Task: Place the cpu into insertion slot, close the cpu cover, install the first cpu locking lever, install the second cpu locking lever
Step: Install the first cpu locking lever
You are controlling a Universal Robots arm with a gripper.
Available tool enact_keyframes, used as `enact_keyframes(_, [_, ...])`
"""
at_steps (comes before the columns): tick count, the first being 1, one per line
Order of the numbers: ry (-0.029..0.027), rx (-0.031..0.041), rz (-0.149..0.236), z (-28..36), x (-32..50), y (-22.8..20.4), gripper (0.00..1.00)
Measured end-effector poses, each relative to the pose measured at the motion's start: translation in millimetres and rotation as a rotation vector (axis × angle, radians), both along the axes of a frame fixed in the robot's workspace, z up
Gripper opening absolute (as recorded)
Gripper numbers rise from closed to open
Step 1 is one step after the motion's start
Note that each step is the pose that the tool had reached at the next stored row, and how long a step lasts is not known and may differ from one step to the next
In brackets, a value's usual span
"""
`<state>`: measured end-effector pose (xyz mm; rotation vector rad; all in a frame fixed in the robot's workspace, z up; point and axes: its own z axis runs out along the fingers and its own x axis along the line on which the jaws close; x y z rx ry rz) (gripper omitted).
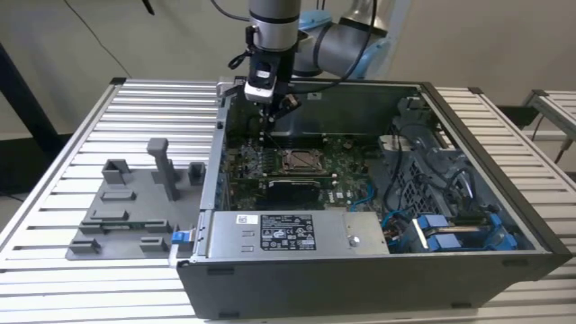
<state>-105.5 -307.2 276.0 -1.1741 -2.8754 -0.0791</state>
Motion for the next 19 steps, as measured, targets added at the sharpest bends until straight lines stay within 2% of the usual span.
enact_keyframes(3, [0.0, 0.0001, 0.018, 0.0, -2.3, 1.1, 0.11])
enact_keyframes(4, [-0.0014, 0.0001, 0.019, 0.0, -5.5, 1.3, 0.11])
enact_keyframes(7, [-0.0116, -0.0001, 0.019, -0.1, -16.0, 2.5, 0.11])
enact_keyframes(8, [-0.0121, 0.0002, 0.022, -0.1, -17.1, 2.6, 0.11])
enact_keyframes(10, [-0.0137, 0.0001, 0.035, -0.1, -17.7, 2.7, 0.11])
enact_keyframes(12, [-0.0177, 0.0002, 0.056, -0.2, -17.8, 2.9, 0.11])
enact_keyframes(16, [-0.0293, 0.0003, 0.1, -0.8, -17.8, 4.7, 0.11])
enact_keyframes(19, [-0.0372, 0.0002, 0.123, -2.6, -18.2, 8.5, 0.11])
